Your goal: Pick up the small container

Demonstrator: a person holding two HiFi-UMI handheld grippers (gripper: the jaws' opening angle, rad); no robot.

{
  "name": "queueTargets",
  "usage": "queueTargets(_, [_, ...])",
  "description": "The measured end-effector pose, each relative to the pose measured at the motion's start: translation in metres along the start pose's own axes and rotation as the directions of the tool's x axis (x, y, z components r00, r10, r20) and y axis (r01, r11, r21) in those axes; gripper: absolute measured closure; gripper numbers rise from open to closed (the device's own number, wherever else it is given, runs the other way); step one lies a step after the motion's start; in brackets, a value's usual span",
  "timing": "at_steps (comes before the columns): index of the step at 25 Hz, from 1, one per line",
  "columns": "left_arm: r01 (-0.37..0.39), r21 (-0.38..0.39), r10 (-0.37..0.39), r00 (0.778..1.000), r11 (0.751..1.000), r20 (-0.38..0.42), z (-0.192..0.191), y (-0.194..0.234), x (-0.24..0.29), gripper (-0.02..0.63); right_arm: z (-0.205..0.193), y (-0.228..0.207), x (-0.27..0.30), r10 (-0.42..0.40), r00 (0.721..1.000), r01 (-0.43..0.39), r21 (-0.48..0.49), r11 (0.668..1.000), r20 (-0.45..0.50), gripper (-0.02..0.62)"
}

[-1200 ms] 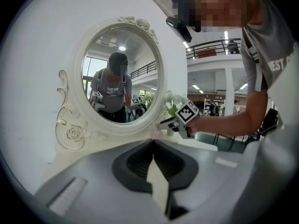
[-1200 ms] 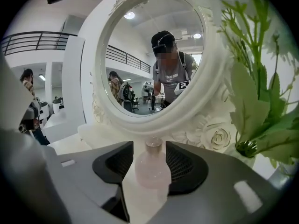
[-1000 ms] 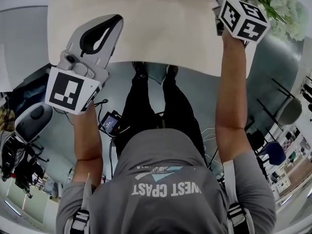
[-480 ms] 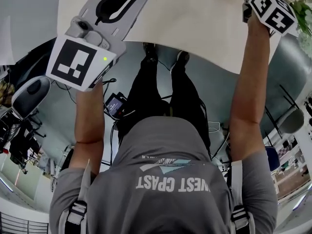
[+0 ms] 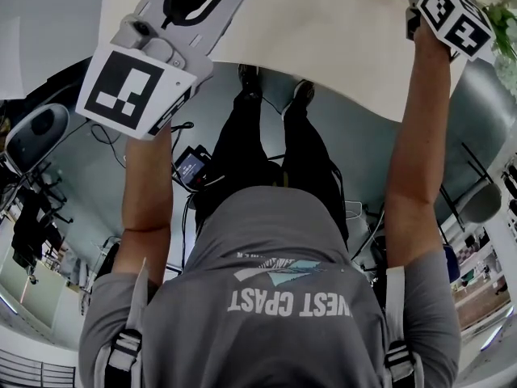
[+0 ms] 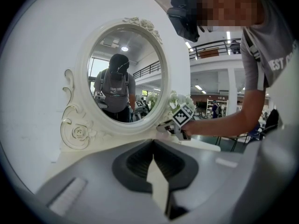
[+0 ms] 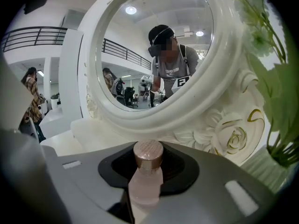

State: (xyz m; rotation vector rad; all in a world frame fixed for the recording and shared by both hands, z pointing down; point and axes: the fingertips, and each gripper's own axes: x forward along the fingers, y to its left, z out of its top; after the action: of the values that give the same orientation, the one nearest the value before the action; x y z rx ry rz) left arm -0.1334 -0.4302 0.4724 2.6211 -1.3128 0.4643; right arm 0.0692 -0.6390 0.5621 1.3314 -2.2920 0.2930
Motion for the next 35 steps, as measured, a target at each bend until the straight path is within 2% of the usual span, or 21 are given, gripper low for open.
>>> queueTargets(11, [-0.019, 0.004, 0.019, 0.999, 1.000, 0.034, 0.005, 0.003, 0.000, 0.604, 0.002, 0.001, -0.019, 0.013, 1.000, -0.013, -0.011, 1.000, 0.015, 0.480])
queueTargets(20, [-0.018, 0.021, 0.016, 0.996, 1.000, 0.084, 0.038, -0.014, -0.036, 0.604, 0.045, 0.030, -0.085, 0.053, 0.996, -0.052, -0.017, 0.998, 0.072, 0.480])
queueTargets(25, [-0.012, 0.022, 0.010, 0.996, 1.000, 0.091, 0.033, -0.016, -0.030, 0.604, 0.047, 0.041, -0.096, 0.090, 0.993, -0.088, -0.027, 0.996, 0.081, 0.480])
queueTargets(31, [-0.017, 0.055, 0.009, 0.991, 0.998, 0.132, 0.081, -0.046, -0.076, 0.604, 0.095, 0.064, -0.178, 0.118, 0.985, -0.109, -0.074, 0.991, 0.129, 0.480])
queueTargets(35, [-0.013, 0.071, 0.003, 0.989, 0.997, 0.150, 0.098, -0.062, -0.094, 0.604, 0.112, 0.077, -0.214, 0.140, 0.979, -0.127, -0.097, 0.987, 0.146, 0.480])
